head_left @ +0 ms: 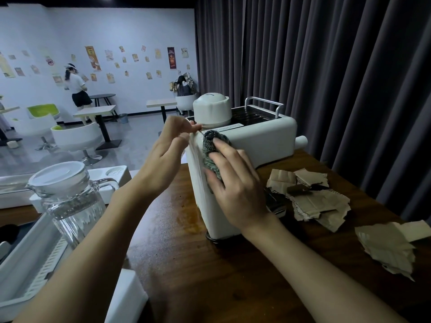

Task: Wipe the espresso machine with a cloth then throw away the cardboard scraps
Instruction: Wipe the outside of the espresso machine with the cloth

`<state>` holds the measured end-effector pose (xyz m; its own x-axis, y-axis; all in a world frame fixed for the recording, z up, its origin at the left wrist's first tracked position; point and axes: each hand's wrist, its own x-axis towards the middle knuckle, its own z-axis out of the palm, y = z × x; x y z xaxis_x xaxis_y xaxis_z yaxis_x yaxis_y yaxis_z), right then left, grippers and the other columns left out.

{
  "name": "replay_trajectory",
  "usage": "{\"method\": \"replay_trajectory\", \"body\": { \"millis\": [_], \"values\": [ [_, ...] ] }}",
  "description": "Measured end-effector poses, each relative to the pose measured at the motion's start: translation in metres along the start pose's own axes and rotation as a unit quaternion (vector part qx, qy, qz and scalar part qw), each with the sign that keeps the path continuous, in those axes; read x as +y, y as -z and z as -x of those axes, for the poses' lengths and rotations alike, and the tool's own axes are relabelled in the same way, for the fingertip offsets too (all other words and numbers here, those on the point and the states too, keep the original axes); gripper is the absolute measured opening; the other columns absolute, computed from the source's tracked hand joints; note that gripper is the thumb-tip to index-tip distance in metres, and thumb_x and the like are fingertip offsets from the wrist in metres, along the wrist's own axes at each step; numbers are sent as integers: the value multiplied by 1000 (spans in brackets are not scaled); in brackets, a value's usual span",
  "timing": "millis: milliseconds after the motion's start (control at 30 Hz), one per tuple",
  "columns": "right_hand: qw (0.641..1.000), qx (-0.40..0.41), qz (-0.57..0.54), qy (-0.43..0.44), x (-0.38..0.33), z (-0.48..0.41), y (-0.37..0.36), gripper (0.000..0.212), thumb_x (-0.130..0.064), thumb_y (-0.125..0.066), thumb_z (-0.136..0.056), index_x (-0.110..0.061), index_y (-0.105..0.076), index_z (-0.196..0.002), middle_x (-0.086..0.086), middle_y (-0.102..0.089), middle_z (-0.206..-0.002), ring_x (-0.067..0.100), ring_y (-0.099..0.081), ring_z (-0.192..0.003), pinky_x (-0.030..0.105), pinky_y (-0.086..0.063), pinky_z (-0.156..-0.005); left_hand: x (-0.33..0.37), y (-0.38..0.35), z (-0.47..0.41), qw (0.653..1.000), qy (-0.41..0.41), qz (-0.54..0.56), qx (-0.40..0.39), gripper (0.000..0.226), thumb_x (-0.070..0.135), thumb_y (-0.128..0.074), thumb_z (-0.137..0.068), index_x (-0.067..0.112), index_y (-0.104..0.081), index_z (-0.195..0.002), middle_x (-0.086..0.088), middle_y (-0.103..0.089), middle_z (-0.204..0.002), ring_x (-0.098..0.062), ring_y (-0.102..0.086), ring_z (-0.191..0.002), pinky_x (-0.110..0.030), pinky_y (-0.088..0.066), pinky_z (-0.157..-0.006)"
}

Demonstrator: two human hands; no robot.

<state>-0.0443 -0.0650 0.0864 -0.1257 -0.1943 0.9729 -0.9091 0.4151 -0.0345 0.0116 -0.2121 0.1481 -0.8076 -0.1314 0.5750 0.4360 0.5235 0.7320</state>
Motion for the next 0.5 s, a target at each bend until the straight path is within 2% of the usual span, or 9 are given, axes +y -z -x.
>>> {"method": "replay_trajectory", "body": {
  "millis": [133,267,367,433,500],
  "values": [
    [1000,7,-2,1,12,-1,6,19,-4,-69,-89,4,-69,-106,18,-65,-122,32,-64,-98,41,-51,-91,2,0,-1,998,1,-55,5,26,25,-39,-100,19,-53,-120,8,-61,-122,-6,-55,-121,-35,-45,-106],
    [998,28,18,-45,35,-4,16,22,-5,-72,-86,5,-68,-105,19,-65,-119,33,-63,-102,37,-49,-96,0,-1,-1,993,-19,-115,-13,23,17,-49,-104,24,-59,-124,9,-56,-127,10,-50,-120,-8,-41,-98],
    [992,48,31,-110,57,-4,26,31,-9,-69,-88,6,-62,-114,21,-64,-118,34,-62,-107,37,-50,-94,-1,-1,0,992,-21,-124,-12,22,19,-50,-104,24,-59,-122,11,-54,-130,20,-47,-117,-1,-38,-94],
    [981,60,28,-181,71,-5,35,39,-13,-65,-91,2,-56,-126,18,-63,-119,31,-60,-109,33,-50,-90,-2,-2,-1,992,-21,-124,-10,19,21,-50,-104,25,-59,-120,13,-54,-130,22,-47,-115,2,-37,-92],
    [974,70,26,-214,81,-7,41,41,-15,-64,-93,-2,-55,-130,14,-62,-118,26,-60,-109,30,-51,-89,-2,-2,-1,991,-27,-128,-7,17,21,-50,-104,28,-58,-117,13,-54,-130,22,-47,-115,3,-37,-91]
  ]
}}
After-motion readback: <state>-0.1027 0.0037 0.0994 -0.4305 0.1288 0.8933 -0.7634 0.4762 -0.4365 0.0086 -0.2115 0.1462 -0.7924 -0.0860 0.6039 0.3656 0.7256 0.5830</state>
